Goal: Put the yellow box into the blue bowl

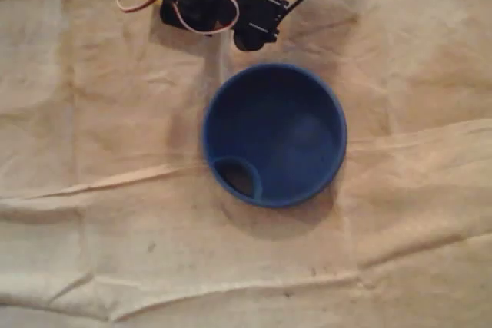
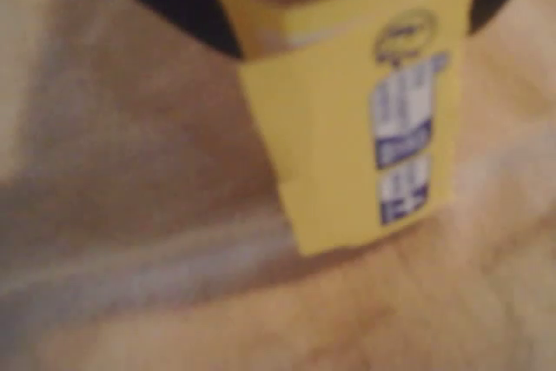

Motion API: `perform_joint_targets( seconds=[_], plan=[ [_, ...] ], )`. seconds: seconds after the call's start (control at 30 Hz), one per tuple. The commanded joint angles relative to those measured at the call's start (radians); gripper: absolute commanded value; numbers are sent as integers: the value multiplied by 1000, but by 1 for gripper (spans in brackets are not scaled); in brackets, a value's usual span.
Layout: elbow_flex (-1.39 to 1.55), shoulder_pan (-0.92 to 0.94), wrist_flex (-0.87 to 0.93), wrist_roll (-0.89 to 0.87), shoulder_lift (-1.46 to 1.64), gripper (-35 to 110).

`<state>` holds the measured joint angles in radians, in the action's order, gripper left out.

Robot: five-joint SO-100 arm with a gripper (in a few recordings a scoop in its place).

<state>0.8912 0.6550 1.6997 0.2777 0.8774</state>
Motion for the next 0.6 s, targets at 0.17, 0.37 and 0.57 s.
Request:
perform_joint_targets(
  seconds=[0.17,0.37,0.57],
  plan=[
    [-28,11,8,-2,57,0],
    [-26,38,11,3,187,0],
    [-25,38,14,3,301,0]
  ],
)
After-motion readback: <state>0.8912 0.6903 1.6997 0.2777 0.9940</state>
